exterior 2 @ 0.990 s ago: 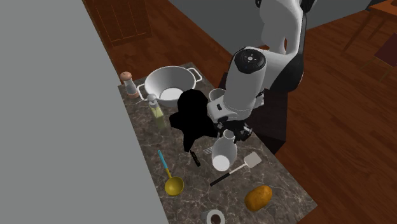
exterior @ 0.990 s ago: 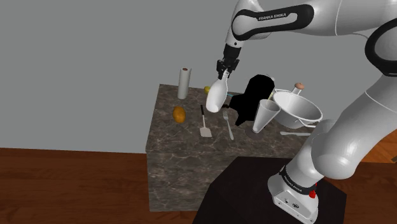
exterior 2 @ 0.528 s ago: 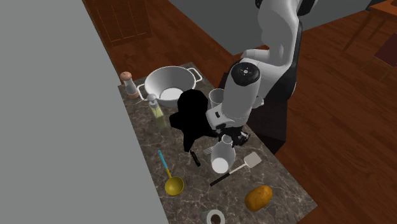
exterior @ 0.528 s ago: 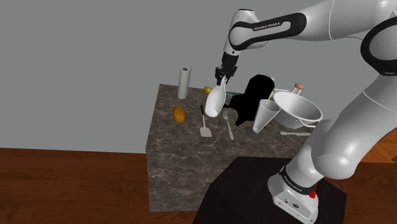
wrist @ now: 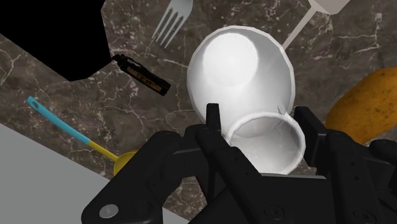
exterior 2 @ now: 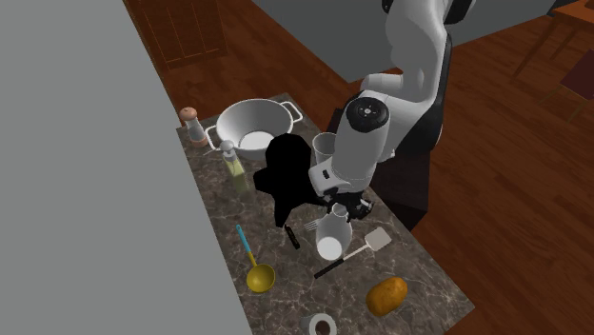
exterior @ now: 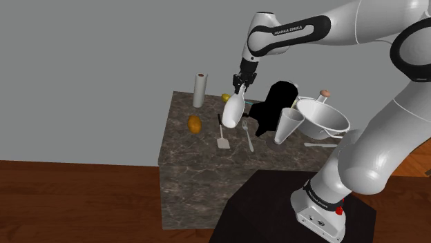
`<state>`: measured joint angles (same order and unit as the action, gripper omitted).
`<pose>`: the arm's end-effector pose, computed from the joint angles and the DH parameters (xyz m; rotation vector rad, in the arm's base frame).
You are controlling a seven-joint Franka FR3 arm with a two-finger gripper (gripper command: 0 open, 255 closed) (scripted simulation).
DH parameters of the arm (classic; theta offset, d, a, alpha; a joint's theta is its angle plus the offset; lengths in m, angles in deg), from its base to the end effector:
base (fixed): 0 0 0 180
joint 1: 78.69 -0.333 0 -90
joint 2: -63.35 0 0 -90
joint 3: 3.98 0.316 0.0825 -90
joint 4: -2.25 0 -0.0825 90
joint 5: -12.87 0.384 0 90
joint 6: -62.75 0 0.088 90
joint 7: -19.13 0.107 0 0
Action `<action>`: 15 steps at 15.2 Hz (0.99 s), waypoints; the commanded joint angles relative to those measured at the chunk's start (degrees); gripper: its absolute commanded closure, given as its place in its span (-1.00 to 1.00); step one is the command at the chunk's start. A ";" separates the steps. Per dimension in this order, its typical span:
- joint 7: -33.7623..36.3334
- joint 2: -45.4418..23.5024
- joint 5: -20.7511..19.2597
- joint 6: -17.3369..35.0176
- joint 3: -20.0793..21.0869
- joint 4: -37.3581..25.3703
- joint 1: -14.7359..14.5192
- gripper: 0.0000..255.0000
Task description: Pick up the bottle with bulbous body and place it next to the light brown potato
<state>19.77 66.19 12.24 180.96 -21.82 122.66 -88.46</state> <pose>0.5292 -0.0771 0.4408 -3.1283 0.2297 -0.0144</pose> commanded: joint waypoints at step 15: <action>0.46 2.00 -0.60 -7.15 0.20 -5.27 -0.08 -1.00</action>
<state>20.23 68.20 11.64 173.86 -21.62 117.44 -88.54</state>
